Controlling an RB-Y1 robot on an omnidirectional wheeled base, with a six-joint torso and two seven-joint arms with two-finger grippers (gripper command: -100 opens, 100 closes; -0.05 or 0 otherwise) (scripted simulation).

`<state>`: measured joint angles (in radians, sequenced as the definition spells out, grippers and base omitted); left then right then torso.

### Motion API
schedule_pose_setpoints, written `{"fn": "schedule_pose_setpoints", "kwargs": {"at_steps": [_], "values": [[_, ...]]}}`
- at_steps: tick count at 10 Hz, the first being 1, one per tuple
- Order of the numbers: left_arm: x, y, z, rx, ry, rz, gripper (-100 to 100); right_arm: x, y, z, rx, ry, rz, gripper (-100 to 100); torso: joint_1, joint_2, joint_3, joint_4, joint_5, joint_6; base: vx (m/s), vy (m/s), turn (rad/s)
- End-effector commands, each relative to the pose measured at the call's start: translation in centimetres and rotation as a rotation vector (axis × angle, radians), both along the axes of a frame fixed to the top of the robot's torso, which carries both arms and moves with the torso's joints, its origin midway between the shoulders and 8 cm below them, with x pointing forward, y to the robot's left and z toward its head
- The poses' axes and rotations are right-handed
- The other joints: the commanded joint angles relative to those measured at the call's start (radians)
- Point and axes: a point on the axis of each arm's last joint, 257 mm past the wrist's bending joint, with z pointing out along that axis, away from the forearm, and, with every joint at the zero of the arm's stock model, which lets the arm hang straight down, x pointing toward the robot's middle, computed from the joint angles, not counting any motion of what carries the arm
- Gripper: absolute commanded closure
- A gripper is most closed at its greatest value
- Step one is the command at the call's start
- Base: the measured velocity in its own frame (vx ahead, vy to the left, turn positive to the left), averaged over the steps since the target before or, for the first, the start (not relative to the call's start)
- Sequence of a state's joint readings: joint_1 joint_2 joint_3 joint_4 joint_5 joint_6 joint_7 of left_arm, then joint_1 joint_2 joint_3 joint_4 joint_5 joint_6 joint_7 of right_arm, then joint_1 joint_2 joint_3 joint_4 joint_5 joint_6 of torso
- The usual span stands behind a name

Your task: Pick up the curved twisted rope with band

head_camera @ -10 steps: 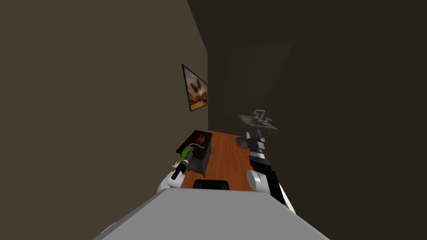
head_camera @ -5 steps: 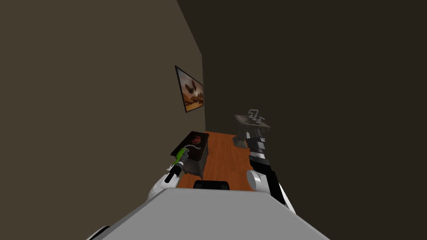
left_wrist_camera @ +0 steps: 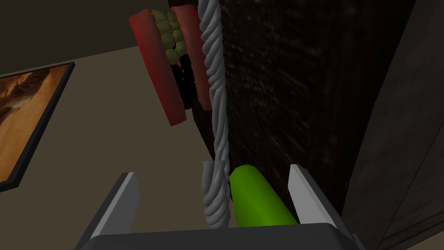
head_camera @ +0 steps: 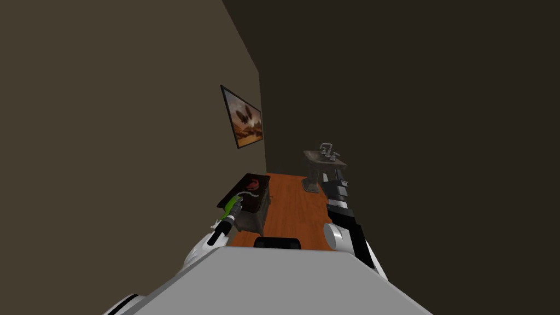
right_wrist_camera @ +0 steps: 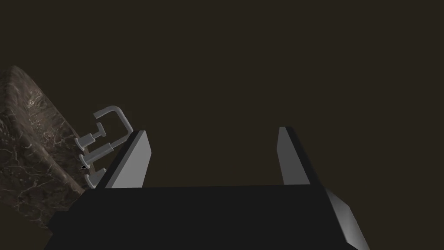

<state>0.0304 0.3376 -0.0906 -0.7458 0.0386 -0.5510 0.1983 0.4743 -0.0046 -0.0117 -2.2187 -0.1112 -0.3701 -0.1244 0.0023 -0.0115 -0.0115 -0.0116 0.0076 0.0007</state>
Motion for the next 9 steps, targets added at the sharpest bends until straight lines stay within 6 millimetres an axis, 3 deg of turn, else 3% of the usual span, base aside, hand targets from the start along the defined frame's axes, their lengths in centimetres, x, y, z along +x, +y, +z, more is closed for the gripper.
{"fn": "schedule_pose_setpoints", "kwargs": {"at_steps": [1,2,3,4,5,6,7,8,9], "values": [[-0.6,0.9,-0.5,0.000,0.013,0.010,-100,0.0,0.0,0.0,0.000,0.000,0.000,0,0.000,0.000,0.000,0.000,0.000,0.000,0.005,-0.036,0.023],[-1.7,4.0,-0.1,-0.001,0.003,0.040,-100,0.0,0.0,0.0,0.000,0.000,0.000,0,0.002,0.000,-0.001,-0.001,0.001,-0.001,0.015,-0.096,-0.238],[-2.0,4.2,-0.4,0.000,0.012,0.043,-100,0.0,0.0,0.0,0.000,0.000,0.000,0,0.001,-0.002,-0.002,-0.002,0.001,0.000,0.015,-0.088,-0.112],[-3.4,7.1,-0.2,0.000,0.008,0.076,-100,0.0,0.0,0.0,0.000,0.000,0.000,0,0.002,-0.003,-0.003,-0.002,0.002,0.000,0.016,-0.099,-0.231],[-3.4,7.4,-0.1,0.002,0.008,0.077,-100,0.0,0.0,0.0,0.000,0.000,0.000,0,0.003,-0.004,-0.003,-0.003,0.002,0.000,0.018,-0.082,-0.089],[-4.6,10.5,0.6,0.003,0.000,0.108,-100,0.0,0.0,0.0,0.000,0.000,0.000,0,0.004,-0.004,-0.004,-0.003,0.002,-0.001,0.037,-0.099,-0.214],[-4.6,10.5,0.7,0.003,-0.005,0.107,-100,0.0,0.0,0.0,0.000,0.000,0.000,0,0.003,-0.005,-0.004,-0.003,0.003,0.000,0.032,-0.077,-0.108],[-5.7,13.5,1.5,0.006,-0.011,0.139,-100,0.0,0.0,0.0,0.000,0.000,0.000,0,0.005,-0.005,-0.004,-0.004,0.003,-0.001,0.025,-0.104,-0.240],[-6.3,13.8,1.3,0.006,-0.006,0.144,-100,0.0,0.0,0.0,0.000,0.000,0.000,0,0.003,-0.005,-0.004,-0.003,0.002,0.000,0.022,-0.077,-0.098]]}}
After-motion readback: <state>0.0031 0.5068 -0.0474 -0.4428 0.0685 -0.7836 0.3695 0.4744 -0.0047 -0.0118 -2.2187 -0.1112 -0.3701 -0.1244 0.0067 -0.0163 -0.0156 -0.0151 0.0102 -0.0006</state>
